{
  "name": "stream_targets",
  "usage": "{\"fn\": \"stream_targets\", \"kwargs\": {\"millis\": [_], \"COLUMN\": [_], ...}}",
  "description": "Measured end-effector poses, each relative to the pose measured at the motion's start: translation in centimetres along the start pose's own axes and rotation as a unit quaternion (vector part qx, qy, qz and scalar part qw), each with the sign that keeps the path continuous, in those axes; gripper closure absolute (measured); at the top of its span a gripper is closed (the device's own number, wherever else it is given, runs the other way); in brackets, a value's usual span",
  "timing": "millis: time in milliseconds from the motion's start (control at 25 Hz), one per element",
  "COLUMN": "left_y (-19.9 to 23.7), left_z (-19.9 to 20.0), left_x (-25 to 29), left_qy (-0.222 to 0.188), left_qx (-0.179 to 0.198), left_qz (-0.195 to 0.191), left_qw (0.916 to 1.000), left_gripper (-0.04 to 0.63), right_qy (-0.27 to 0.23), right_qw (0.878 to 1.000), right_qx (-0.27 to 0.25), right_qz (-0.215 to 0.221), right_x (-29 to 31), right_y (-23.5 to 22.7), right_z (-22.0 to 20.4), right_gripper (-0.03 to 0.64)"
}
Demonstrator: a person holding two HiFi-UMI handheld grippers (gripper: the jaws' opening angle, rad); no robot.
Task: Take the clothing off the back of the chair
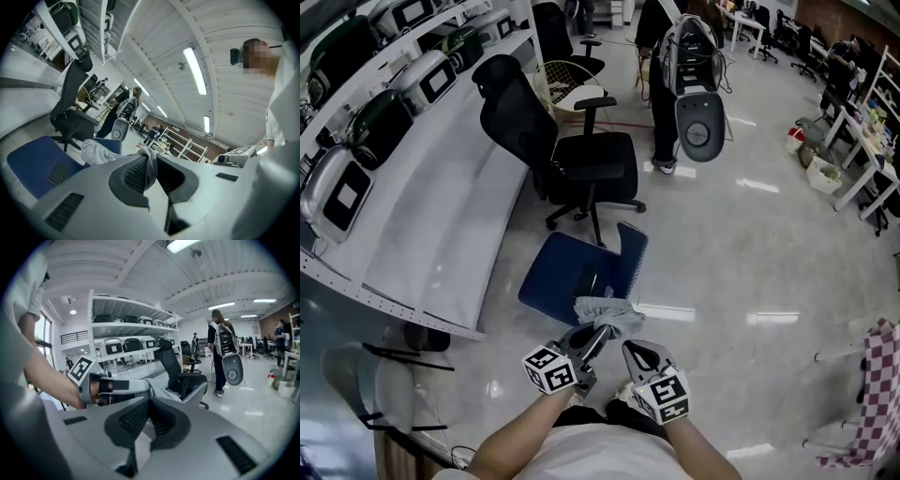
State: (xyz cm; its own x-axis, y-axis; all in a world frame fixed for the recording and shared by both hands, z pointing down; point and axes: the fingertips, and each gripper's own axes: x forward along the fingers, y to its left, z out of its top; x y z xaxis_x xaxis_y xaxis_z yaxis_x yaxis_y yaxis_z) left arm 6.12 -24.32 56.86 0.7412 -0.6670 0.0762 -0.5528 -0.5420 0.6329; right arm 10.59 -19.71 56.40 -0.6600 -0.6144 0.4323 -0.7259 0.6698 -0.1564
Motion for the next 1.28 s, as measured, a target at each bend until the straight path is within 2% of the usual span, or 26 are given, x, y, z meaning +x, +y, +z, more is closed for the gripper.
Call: {"fn": "stream_targets", "kwargs": {"millis": [360, 920, 1280], "left_y": [-2.6, -4.8, -5.9], "left_z": [0.7, -1.1, -2.5], "left_x": [-4.6, -15.0, -17.7], "left_qy": [-0.019, -0.007, -0.013], "left_qx": [0.003, 0.010, 0.002], "left_qz": [-0.040, -0.092, -0.088], "left_qw": [0.9990, 0.9957, 0.9960], "left_gripper": [0.561, 0.561, 0.561], "right_qy": [-0.002, 0.019, 0.028], "right_qw": [1.000, 0.997, 0.997], "right_qx": [-0.005, -0.007, -0.020], "right_qz": [-0.031, -0.072, -0.066], "right_x": [-1.1, -2.1, -3.6], "right_y": [3.7, 15.1, 17.4], "right_z": [-0.3, -2.9, -3.6], "right_gripper": [0.600, 0.600, 0.600]}}
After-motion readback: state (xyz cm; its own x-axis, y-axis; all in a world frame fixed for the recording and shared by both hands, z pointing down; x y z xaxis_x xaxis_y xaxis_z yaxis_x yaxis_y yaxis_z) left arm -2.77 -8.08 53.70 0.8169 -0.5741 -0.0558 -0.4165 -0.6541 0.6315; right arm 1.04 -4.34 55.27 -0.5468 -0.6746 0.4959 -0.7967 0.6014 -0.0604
